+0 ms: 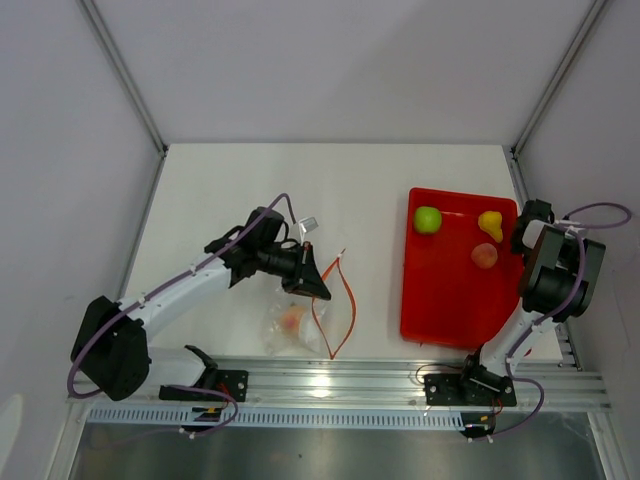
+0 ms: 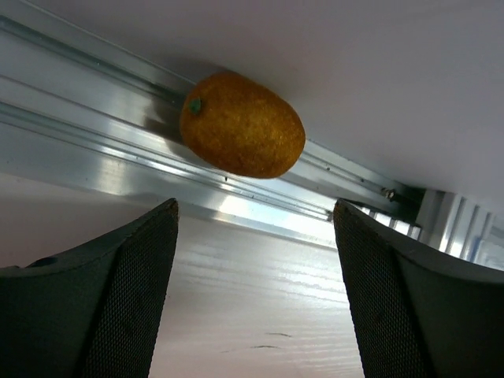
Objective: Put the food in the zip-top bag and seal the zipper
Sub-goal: Pick up the fake vegetable at the center of the board.
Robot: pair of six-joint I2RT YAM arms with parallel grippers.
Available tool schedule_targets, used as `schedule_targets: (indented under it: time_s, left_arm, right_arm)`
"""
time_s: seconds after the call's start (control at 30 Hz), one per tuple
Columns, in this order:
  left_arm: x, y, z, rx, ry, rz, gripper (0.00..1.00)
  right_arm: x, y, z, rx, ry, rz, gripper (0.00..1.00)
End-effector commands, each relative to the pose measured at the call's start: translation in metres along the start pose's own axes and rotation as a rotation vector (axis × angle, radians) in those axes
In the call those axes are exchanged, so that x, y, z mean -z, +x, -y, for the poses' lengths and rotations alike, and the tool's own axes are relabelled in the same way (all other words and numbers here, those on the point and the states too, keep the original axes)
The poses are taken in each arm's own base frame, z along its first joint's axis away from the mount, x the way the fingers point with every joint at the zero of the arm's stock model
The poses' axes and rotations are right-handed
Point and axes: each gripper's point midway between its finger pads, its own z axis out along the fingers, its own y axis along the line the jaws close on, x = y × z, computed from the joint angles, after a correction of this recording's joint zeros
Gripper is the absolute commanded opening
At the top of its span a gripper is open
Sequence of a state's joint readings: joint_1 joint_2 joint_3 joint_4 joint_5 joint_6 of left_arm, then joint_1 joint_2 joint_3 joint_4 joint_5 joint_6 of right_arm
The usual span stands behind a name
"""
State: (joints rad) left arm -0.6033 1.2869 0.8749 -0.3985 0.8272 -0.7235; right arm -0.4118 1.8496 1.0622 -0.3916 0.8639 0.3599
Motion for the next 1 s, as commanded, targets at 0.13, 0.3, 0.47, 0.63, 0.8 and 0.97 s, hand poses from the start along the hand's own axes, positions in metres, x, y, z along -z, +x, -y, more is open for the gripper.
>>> schedule_targets:
  time_s: [0.13,0.3,0.47,0.63,0.8,0.97]
  left_arm:
    - [-0.003,-0.006,0.016,-0.058,0.069,-0.041,0.01]
    - [-0.007,-0.006,0.012,-0.050,0.067,-0.065,0.01]
    - [-0.008,-0.006,0.008,-0.041,0.057,-0.071,0.01]
    - [-0.008,-0.007,0.008,-0.038,0.051,-0.064,0.00]
    - [-0.009,-0.010,0.009,-0.033,0.052,-0.060,0.00]
    - [-0.011,-0.011,0.007,-0.019,0.050,-0.065,0.01]
  right_arm:
    - [-0.003,-0.025,0.003,0.107,0.071,0.051,0.80]
    - [-0.008,-0.023,-0.003,0.143,0.044,0.042,0.79]
    - [-0.021,-0.014,-0.007,0.145,0.037,0.018,0.77]
    - [-0.032,-0.010,-0.004,0.132,0.046,0.001,0.75]
    - [-0.038,-0.013,-0.006,0.125,0.042,0.003,0.75]
    - [-0.043,-0.013,-0.008,0.121,0.049,0.000,0.73]
